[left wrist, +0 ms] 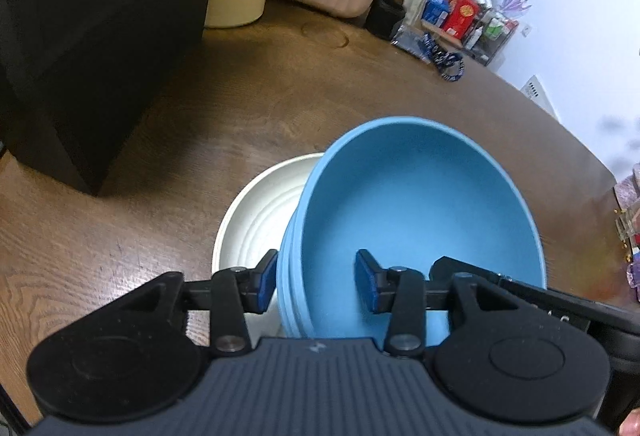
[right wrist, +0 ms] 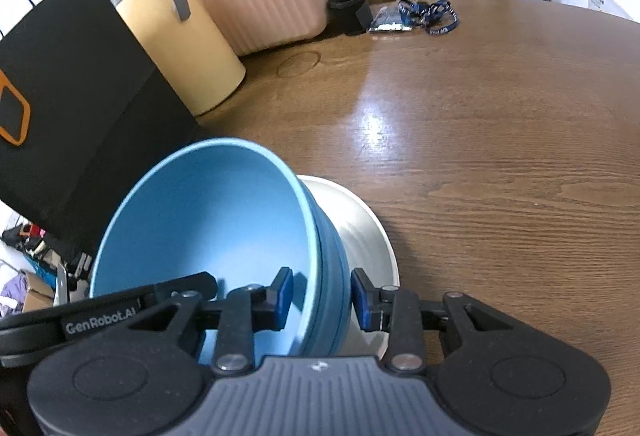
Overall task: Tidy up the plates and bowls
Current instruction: 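Lower the bowl stack onto the white plates with both tools, then open both tools and pull them back from the bowls on the plates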
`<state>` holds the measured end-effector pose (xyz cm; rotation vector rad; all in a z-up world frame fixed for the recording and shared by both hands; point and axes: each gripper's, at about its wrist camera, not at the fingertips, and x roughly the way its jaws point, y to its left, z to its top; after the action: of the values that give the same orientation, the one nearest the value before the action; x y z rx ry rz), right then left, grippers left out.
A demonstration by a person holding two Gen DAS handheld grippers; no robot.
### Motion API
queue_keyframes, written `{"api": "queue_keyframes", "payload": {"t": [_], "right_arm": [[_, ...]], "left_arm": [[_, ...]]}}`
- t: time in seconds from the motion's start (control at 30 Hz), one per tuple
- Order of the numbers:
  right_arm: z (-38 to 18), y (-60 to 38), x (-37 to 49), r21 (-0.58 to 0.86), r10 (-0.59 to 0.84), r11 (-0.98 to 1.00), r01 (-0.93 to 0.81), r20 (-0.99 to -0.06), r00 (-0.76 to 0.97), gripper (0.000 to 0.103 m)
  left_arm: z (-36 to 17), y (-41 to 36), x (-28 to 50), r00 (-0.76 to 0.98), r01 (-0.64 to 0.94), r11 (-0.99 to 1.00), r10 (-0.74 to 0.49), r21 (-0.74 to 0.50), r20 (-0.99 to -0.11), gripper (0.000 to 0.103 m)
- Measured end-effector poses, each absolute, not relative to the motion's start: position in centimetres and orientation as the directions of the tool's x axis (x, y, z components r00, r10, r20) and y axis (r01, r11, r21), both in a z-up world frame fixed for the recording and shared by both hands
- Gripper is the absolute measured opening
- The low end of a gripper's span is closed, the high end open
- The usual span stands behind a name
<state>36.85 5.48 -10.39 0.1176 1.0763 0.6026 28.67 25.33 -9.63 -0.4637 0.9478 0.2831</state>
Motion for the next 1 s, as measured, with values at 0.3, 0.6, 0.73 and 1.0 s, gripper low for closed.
{"api": "queue_keyframes", "payload": {"t": [0.3,0.6,0.73,1.0], "right_arm": [[-6.1,1.8,34.1,0.321,0.510,0.849,-0.420,-0.708,0.488,0.090],[-3.4,-5.1,26.5,0.194,0.433,0.889,-0.414,-0.647,0.628,0.103],[-2.6,-8.5,22.3,0.178,0.409,0.903,-0.390,-0.635,0.656,0.103],[-1.5,-14.1,13.4,0.129,0.355,0.927,-0.351,-0.598,0.719,0.103]], "left_arm": [[-5.5,25.9,24.2,0.665,-0.456,0.856,0.147,-0.243,-0.732,0.102],[-2.3,20.1,15.3,0.795,-0.401,0.896,0.236,-0.192,-0.558,0.103],[-1.9,16.1,12.0,0.814,-0.348,0.916,0.191,-0.197,-0.549,0.103],[-1.9,10.1,6.2,0.831,-0.261,0.949,0.126,-0.180,-0.542,0.103]]}}
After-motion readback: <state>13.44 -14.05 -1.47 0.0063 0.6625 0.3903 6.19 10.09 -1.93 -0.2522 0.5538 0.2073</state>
